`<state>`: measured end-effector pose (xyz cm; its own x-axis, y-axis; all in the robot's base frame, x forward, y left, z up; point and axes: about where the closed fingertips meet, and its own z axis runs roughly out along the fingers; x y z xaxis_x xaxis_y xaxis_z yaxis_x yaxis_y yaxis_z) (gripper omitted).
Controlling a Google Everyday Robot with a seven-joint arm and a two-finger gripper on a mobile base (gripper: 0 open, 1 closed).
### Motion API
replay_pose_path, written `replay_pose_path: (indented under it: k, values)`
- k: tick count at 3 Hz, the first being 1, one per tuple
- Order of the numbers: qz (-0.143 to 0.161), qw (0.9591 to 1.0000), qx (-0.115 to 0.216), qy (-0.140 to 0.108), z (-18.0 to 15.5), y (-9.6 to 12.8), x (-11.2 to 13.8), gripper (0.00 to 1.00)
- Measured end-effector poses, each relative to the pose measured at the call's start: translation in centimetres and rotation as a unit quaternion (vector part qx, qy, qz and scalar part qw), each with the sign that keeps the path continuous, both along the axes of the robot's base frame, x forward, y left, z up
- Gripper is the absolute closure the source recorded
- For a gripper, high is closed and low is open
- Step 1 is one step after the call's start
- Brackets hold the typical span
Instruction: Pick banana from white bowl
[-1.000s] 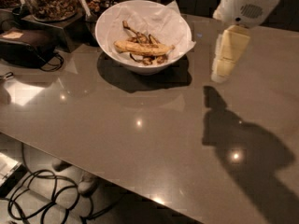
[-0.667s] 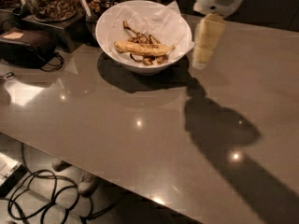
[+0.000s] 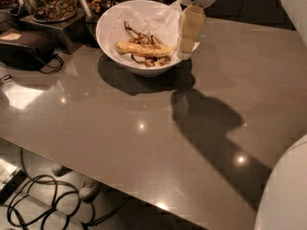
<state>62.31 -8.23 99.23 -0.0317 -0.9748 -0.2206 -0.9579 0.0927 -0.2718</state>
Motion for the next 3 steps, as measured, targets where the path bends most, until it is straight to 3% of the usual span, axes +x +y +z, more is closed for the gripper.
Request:
replay_pose_path:
  k: [1,3]
  values:
    - [-0.009,0.9998,0.016,-0.001,-0.9,1.5,1.9,0.00]
    - [-0.005,0.9999,0.007,0.010,-2.5,5.2,6.7,0.00]
